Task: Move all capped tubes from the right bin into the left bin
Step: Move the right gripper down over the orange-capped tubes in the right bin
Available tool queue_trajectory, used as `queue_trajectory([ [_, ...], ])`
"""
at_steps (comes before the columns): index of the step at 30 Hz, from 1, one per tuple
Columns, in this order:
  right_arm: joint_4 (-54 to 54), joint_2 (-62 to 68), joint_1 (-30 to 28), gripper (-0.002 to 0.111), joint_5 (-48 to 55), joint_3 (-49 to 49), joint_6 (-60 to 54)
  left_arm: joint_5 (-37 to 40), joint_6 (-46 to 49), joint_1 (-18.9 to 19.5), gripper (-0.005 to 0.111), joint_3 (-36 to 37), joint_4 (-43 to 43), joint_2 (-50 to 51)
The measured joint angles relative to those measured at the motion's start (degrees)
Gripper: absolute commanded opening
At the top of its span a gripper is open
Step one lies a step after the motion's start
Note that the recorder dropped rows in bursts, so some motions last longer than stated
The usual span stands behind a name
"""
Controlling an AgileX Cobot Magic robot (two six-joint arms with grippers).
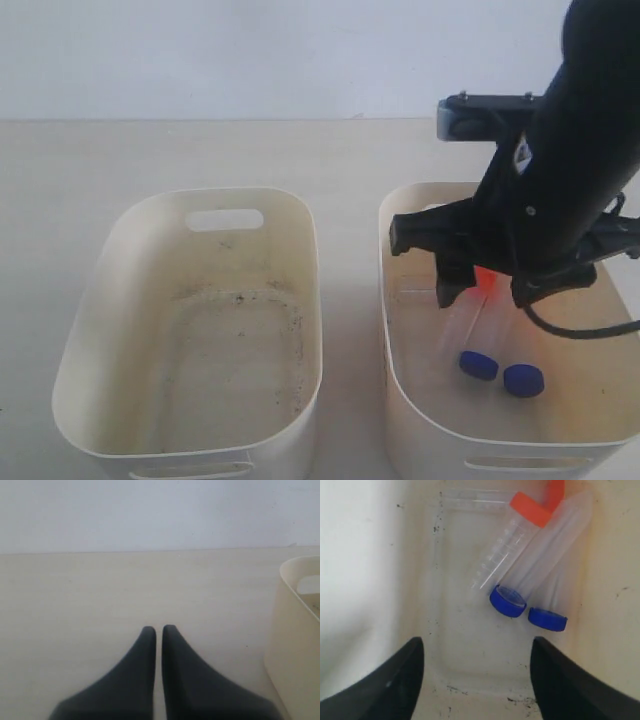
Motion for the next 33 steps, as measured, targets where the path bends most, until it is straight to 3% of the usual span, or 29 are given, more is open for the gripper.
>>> queue_trajectory([
  [11, -1.9, 7.4, 0.0, 0.059, -6.8, 0.0, 7.8, 0.0, 0.0, 0.0, 0.004, 0.0, 0.0, 0.0],
  [26, -9.8, 9.6, 0.0, 0.059, -1.9, 0.4, 13.8, 0.0, 0.0, 0.0, 0.004, 0.0, 0.0, 0.0],
  [33, -10.1, 11.8, 0.0, 0.059, -4.8, 1.2, 14.8, 0.0, 0.0, 0.0, 0.004, 0.0, 0.0, 0.0],
])
